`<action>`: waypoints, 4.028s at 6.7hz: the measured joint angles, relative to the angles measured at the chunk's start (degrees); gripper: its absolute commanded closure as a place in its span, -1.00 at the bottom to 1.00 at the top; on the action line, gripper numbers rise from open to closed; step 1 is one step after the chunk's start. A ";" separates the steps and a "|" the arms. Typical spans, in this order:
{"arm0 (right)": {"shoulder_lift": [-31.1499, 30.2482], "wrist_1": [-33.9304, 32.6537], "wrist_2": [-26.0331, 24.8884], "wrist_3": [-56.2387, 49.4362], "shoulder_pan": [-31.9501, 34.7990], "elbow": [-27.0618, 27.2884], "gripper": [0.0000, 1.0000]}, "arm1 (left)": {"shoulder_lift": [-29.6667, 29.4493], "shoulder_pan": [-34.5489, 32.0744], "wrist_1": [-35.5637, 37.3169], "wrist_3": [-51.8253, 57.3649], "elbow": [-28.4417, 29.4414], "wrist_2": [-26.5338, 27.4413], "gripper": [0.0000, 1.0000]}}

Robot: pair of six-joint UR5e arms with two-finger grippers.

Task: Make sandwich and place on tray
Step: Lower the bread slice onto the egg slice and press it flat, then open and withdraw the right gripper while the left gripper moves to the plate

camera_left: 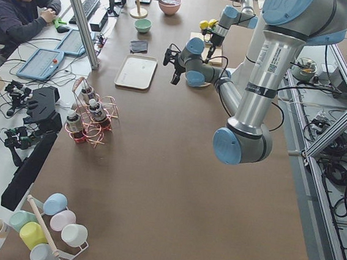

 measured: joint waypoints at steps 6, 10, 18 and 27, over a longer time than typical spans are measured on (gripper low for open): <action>-0.27 0.21 -1.09 0.55 -1.28 -2.27 1.00 | -0.60 0.08 0.02 0.15 0.59 0.05 -0.99; -0.61 0.21 -2.45 1.13 -2.31 -2.73 -0.92 | -0.74 0.09 0.00 0.15 0.62 0.14 -0.99; -1.54 -5.59 13.85 -5.80 16.57 -0.23 -1.00 | -0.12 3.58 0.30 -2.63 2.06 1.39 -0.98; -12.12 -17.64 39.04 -53.14 48.84 1.99 -1.00 | -2.92 18.24 -0.05 -17.51 4.96 12.97 -0.01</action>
